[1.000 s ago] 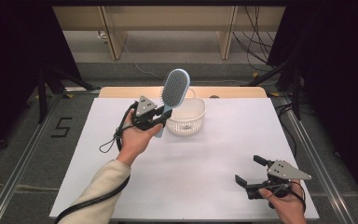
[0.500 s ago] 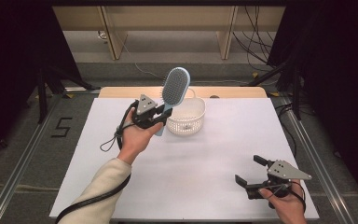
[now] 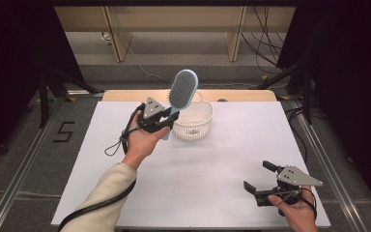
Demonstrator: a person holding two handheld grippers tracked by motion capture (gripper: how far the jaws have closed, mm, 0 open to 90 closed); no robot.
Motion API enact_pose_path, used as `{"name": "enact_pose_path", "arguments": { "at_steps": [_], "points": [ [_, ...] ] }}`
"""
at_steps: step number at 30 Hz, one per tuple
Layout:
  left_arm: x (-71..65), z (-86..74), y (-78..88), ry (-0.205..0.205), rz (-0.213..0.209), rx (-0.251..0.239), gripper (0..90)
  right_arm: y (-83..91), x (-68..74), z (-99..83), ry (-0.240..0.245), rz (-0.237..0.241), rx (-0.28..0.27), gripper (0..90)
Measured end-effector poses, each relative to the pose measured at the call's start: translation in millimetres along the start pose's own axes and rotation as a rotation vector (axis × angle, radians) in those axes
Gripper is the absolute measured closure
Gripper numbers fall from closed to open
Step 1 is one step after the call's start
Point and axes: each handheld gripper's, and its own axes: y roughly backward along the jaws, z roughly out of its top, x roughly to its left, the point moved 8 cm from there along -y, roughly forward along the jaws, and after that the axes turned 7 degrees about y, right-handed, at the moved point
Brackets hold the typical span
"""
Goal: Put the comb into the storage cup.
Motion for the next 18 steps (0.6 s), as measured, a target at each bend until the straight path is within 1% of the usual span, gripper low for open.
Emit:
{"name": "enact_pose_path", "arguments": {
  "at_steps": [18],
  "points": [
    [1.7, 5.6, -1.6, 0.010, -0.005, -0.014, 70.0, 0.2, -0.4, -0.4, -0.005, 0.000, 0.002, 0.2]
  ]
}}
